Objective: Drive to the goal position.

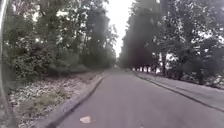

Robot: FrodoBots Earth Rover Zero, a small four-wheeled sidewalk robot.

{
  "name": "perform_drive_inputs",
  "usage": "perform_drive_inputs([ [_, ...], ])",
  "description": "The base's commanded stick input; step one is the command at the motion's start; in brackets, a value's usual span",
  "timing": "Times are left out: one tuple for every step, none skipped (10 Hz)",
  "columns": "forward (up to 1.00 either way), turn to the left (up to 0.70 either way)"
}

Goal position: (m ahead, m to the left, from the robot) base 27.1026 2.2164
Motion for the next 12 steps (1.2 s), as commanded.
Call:
perform_drive_inputs([
  [0.70,-0.01],
  [0.70,0.01],
  [0.70,0.01],
  [0.70,0.01],
  [0.70,0.01],
  [0.70,0.01],
  [0.70,0.01],
  [0.70,0.01],
  [0.70,0.01],
  [0.70,0.01],
  [0.70,0.01],
  [0.70,0.01],
])
